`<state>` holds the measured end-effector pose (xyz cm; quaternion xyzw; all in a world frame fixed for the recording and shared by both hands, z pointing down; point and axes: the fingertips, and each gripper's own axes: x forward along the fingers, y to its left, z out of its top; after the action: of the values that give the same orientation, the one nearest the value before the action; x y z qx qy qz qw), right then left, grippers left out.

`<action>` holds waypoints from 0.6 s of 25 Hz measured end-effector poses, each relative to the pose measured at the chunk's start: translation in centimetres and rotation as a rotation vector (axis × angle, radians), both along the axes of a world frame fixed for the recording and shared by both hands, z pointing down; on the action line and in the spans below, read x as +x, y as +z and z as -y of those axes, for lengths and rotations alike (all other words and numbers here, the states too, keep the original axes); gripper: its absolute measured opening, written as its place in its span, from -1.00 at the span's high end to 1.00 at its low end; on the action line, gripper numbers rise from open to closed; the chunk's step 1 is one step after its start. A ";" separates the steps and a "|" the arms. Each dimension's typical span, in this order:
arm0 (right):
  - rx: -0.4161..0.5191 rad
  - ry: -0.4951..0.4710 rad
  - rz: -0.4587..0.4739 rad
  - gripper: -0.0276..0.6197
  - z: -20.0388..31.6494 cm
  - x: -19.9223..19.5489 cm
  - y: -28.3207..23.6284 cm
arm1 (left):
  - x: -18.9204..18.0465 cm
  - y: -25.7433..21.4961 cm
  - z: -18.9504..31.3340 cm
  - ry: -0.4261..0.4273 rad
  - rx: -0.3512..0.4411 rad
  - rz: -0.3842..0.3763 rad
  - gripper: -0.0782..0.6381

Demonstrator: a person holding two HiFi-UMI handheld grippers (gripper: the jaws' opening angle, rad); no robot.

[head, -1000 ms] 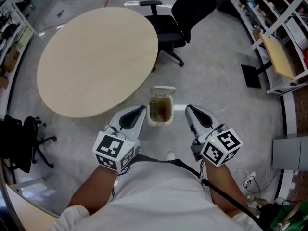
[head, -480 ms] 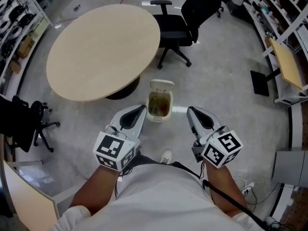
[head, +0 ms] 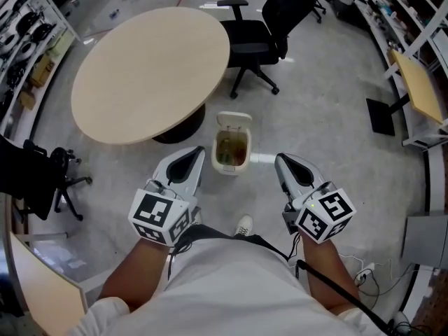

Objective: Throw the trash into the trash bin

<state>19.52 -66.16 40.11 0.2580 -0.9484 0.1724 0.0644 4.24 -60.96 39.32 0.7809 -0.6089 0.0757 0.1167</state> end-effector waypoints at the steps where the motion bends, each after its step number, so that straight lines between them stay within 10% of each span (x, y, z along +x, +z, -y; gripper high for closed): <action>1: 0.008 0.012 0.000 0.91 0.0 0.0 -0.1 | -0.1 -0.1 0.1 0.013 0.001 0.003 0.76; 15: 0.035 0.128 -0.021 0.91 -1.4 -2.3 -0.6 | -1.3 0.0 0.1 0.149 0.007 0.002 0.76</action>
<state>17.20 -64.81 39.50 0.3210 -0.9322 0.1567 0.0586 2.92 -61.05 39.36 0.8243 -0.5497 0.0829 0.1074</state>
